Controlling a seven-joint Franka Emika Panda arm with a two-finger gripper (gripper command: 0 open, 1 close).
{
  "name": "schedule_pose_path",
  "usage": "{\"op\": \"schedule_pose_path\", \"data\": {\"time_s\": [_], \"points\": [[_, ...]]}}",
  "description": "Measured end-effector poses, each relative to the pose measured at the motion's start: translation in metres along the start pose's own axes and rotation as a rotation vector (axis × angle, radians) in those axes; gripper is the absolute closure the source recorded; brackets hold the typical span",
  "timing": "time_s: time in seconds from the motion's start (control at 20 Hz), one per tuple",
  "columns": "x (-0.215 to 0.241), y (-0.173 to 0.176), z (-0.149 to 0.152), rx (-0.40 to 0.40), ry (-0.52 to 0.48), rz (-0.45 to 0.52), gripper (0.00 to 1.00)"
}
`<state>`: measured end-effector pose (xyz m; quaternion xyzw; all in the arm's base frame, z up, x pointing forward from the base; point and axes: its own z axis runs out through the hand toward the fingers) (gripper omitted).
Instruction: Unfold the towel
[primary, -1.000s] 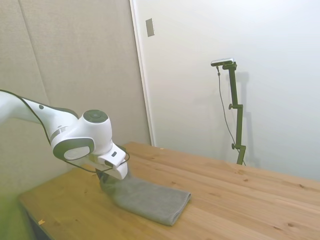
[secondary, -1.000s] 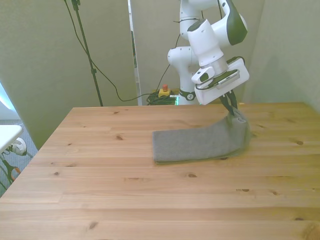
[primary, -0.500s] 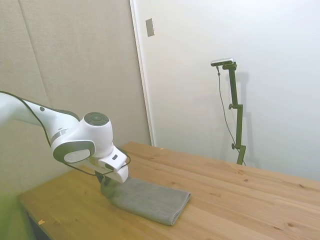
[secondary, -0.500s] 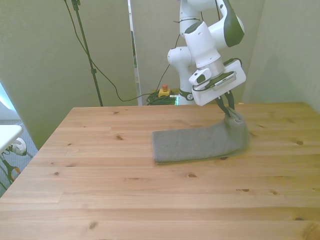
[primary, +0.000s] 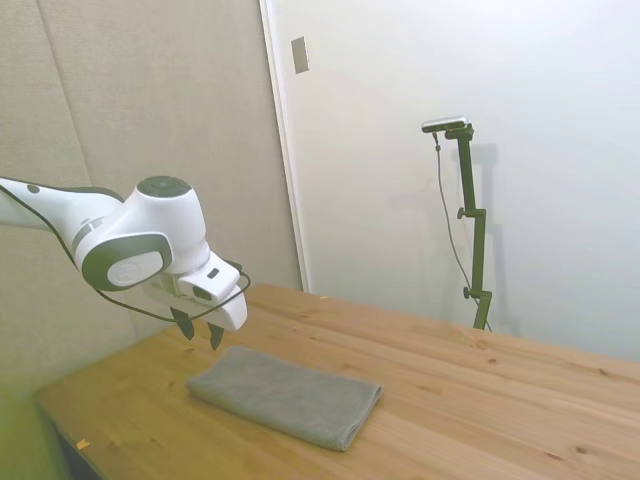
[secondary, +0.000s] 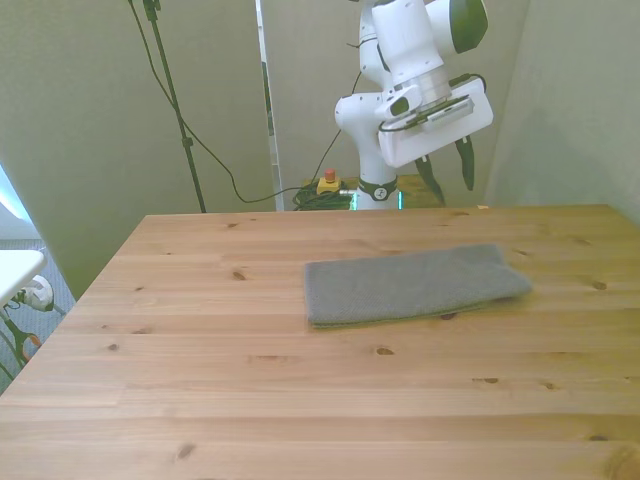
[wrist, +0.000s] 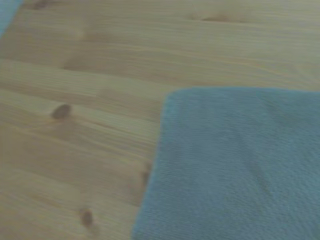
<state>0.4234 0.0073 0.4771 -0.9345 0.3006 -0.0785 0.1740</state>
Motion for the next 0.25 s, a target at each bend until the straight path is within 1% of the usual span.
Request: {"op": "schedule_pose_path", "data": {"time_s": [0.15,0.25], "points": [[0.006,0.013,-0.007,-0.133,0.062,0.066,0.00],[-0.001,0.023,-0.010,-0.203,0.113,0.112,0.00]]}}
